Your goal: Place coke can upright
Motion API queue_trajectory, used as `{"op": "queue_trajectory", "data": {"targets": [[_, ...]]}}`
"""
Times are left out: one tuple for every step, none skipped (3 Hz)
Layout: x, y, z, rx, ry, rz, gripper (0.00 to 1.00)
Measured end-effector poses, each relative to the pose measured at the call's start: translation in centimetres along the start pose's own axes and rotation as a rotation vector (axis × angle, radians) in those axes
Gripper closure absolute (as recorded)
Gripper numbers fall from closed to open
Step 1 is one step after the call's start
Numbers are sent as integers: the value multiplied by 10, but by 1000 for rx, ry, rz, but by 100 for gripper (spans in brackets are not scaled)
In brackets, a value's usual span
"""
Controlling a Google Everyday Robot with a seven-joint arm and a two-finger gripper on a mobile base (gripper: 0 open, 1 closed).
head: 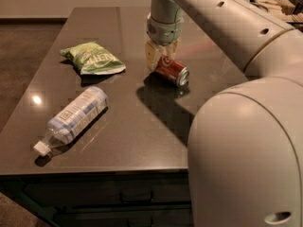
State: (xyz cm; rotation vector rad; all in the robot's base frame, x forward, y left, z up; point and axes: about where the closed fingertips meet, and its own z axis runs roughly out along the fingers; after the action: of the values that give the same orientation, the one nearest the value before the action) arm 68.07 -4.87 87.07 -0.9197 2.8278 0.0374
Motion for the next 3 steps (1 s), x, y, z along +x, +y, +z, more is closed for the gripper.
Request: {"op": "queue_trajectory", "data": {"targets": [[-6, 5, -11, -41, -55, -50, 87], [-12, 18, -34, -112, -159, -108, 100], [-18, 31, -58, -183, -270, -138, 100]]}}
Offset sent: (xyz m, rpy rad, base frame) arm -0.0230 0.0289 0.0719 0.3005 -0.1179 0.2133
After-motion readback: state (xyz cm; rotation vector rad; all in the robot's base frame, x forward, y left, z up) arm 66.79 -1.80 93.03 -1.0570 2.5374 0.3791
